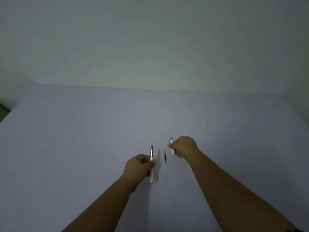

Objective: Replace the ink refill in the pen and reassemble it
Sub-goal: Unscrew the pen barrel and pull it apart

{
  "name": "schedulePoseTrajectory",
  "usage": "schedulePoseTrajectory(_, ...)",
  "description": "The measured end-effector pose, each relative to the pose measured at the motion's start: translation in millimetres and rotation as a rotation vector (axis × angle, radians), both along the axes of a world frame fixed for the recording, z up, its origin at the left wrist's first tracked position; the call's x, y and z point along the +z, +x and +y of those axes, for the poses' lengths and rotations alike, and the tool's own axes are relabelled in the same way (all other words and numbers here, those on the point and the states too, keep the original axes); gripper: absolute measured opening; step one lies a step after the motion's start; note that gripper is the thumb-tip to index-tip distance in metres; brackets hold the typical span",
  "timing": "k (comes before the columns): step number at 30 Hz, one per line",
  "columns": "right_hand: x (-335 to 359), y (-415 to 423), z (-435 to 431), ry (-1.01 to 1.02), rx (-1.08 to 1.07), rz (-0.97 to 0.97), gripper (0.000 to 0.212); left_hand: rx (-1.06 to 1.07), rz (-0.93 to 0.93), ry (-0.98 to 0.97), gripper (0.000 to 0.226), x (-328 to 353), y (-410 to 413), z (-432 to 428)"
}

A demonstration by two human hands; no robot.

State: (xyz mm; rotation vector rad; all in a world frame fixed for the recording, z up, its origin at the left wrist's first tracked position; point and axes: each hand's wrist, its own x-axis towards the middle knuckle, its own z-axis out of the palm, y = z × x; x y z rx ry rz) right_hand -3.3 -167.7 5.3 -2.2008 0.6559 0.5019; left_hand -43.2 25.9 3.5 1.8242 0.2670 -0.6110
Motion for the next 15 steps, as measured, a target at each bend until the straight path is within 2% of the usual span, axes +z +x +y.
schedulePoseTrajectory(2,-18,-12,-1,-0.143,0.004,0.037,0.029,0.003,0.007,-0.005,0.009,-2,0,2)
schedulePoseTrajectory(6,-37,-24,-3,-0.241,-0.019,0.039,0.037,-0.009,0.016,-0.013,0.009,-7,-1,1)
schedulePoseTrajectory(15,-45,-31,10,-0.177,-0.099,0.021,0.045,-0.017,-0.003,-0.005,0.011,-6,-1,-5)
